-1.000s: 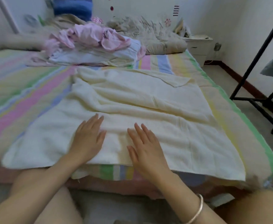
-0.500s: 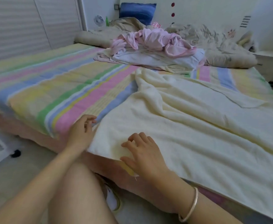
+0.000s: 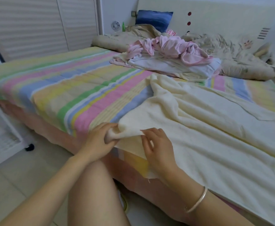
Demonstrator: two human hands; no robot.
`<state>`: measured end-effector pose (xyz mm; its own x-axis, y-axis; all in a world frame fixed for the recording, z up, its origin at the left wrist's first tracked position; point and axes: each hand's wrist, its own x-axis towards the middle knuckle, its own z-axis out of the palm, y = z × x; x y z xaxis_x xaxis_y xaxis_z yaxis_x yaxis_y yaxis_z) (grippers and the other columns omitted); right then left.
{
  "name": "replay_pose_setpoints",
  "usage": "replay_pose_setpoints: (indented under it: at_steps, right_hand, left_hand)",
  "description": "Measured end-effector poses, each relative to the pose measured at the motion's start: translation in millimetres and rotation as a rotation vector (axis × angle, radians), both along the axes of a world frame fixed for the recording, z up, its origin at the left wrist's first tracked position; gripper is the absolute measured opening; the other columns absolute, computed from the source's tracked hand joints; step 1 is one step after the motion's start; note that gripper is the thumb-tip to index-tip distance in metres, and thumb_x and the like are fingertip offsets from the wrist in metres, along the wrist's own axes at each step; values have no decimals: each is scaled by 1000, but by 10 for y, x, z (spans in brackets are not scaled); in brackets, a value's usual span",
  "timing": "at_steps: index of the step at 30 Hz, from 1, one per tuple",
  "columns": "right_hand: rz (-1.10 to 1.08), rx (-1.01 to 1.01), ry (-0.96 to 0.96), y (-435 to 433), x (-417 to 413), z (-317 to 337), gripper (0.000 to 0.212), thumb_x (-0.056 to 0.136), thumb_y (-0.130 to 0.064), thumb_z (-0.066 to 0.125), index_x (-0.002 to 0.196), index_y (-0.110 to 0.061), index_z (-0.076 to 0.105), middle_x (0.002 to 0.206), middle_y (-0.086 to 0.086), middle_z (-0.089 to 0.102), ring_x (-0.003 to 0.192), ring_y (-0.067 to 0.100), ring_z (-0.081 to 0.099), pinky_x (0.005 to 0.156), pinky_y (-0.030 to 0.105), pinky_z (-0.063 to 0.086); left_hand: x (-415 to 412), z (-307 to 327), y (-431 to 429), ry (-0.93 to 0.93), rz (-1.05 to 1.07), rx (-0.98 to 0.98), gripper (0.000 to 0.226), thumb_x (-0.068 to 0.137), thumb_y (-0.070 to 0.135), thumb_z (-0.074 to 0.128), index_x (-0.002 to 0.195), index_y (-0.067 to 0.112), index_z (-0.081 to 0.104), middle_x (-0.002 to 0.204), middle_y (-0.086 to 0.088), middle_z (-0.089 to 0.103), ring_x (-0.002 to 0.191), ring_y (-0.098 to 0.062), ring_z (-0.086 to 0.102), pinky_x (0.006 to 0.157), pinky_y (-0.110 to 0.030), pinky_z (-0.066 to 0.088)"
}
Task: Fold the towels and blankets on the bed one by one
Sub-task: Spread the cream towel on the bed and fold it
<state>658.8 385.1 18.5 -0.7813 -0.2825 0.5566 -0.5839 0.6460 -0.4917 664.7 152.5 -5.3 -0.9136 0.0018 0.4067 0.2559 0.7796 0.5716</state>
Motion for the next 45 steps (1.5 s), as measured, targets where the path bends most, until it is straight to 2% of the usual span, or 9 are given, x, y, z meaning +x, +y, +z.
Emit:
replay_pose_setpoints:
  at_steps: [4,8,12,16,23,29,35,41,45]
  right_hand:
    - [-19,-203,-129,50,-16,82,32,95,-32,44,113,-20,68,95,-14,62,90,6,50,73,18,41]
    - [47,-127,-197,112,66,33,23,97,-30,53,115,-26,68,98,-17,63,92,2,49,73,11,39]
    - [89,78,-171,189,131,-24,31,94,-47,51,117,-33,66,112,-19,63,108,2,47,89,20,40]
    - [56,128,-202,331,124,-76,31,95,-37,54,122,-27,64,120,-14,61,117,7,46,96,21,37]
    - [68,84,-287,514,97,-40,31,96,-24,53,126,-31,58,123,-19,53,118,2,43,92,13,31]
    - [-40,76,-293,981,60,67,32,95,-19,52,124,-30,58,124,-14,55,117,7,44,90,19,34]
    - [-381,228,-248,2012,113,124,38,97,-24,51,135,-27,52,145,-5,46,136,18,34,109,31,29]
    - [-633,616,-633,3238,490,-39,63,98,-58,13,154,-31,8,162,-4,-6,149,16,-6,120,39,-2]
    - [-599,502,-613,3577,677,-123,75,90,-66,2,153,-30,21,160,-10,5,148,11,1,120,32,1]
  left_hand:
    - [-58,178,176,194,241,-225,21,73,35,68,84,21,57,85,6,57,79,-20,57,57,-33,44]
    - [-14,244,228,116,340,-353,37,67,17,75,68,23,38,65,0,54,61,-30,57,44,-27,21]
    - [49,223,82,-188,692,-49,9,78,18,62,86,15,64,95,-17,68,92,-39,63,69,-37,44]
    - [130,141,144,-530,775,7,34,88,26,51,116,12,64,121,-18,61,115,-40,55,95,-45,44]
    - [177,77,87,-201,474,-202,61,71,1,58,130,13,48,125,-15,58,115,-39,52,92,-45,44]
    - [223,282,837,-102,72,-446,78,77,-1,49,149,27,32,160,4,16,149,-18,3,119,-34,-3]
    - [-49,210,1749,-130,-189,-264,52,102,24,34,152,25,25,162,5,13,148,-12,12,119,-30,9]
    - [-323,2,2350,-233,-189,-552,69,92,47,1,156,23,3,163,1,-3,150,-12,-5,121,-40,-1]
    - [-527,48,2484,-301,-139,-593,58,102,46,15,151,21,29,160,-5,22,147,-20,19,119,-41,17]
